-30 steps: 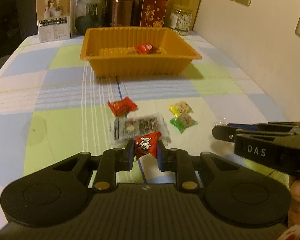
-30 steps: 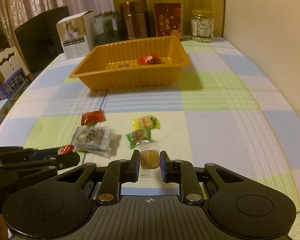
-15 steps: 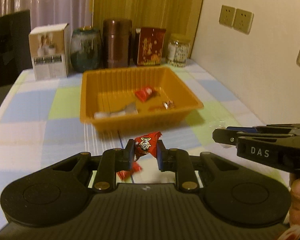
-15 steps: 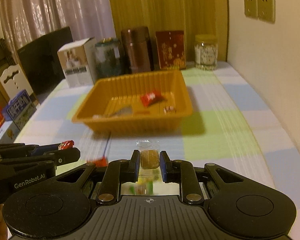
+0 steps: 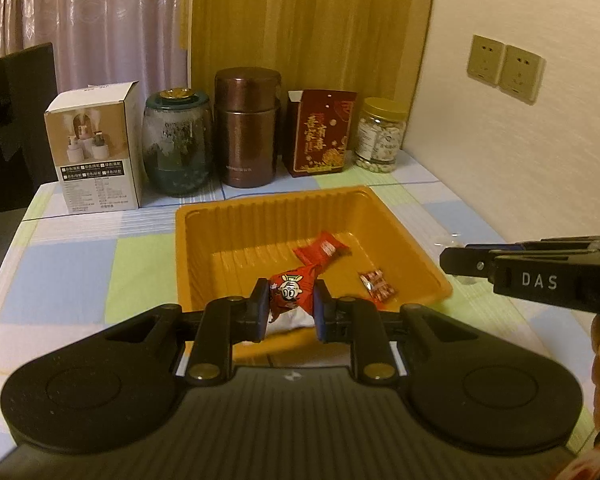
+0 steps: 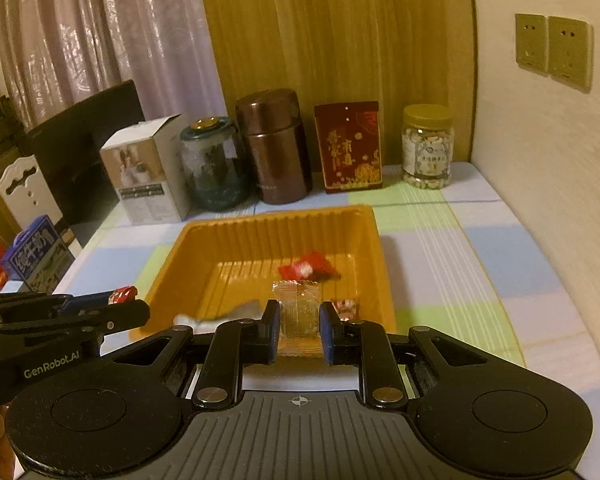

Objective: Organize snacks
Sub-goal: 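Carry both candies over the tray and open the left tool to drop the red candy, then open the right tool to drop the brown square candy into the tray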

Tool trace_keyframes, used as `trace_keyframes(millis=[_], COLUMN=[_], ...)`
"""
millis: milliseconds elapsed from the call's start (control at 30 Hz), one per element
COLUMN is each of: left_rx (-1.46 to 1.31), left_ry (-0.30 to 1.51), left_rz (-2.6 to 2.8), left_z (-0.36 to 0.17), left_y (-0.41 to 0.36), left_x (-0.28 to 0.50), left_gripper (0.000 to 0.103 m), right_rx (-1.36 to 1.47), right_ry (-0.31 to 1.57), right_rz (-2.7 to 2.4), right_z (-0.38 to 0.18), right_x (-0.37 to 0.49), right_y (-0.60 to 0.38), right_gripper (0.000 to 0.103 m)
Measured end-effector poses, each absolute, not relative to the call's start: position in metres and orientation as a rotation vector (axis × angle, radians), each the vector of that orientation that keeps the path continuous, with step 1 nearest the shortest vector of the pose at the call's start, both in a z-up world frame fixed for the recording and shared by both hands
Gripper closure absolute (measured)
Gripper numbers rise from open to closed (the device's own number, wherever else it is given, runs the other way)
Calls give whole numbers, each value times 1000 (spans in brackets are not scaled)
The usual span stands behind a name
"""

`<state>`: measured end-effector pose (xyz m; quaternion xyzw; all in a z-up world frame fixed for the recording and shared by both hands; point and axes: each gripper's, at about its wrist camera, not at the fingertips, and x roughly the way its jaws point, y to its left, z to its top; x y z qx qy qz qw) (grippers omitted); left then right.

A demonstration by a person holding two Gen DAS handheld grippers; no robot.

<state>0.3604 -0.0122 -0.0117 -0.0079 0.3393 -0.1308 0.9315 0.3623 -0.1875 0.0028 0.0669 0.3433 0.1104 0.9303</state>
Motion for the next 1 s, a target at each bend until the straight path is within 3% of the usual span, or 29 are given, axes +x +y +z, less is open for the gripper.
trace_keyframes(millis=[433,567,1000], left_rx=[-5,-8,-15], left_ry=[734,742,758], left_rz=[-277,-258,-254], left_z=[-29,-34,-37], left_y=[-14,-13,-4], left_x=[411,422,419], left_gripper=[83,73,71], right_rx=[211,232,254], right_ry=[755,763,779], right_rz=[233,230,220], right_z=[-11,-15,-23], right_x=[417,422,425], right_y=[-184,-186,-193], right_gripper=[82,82,82])
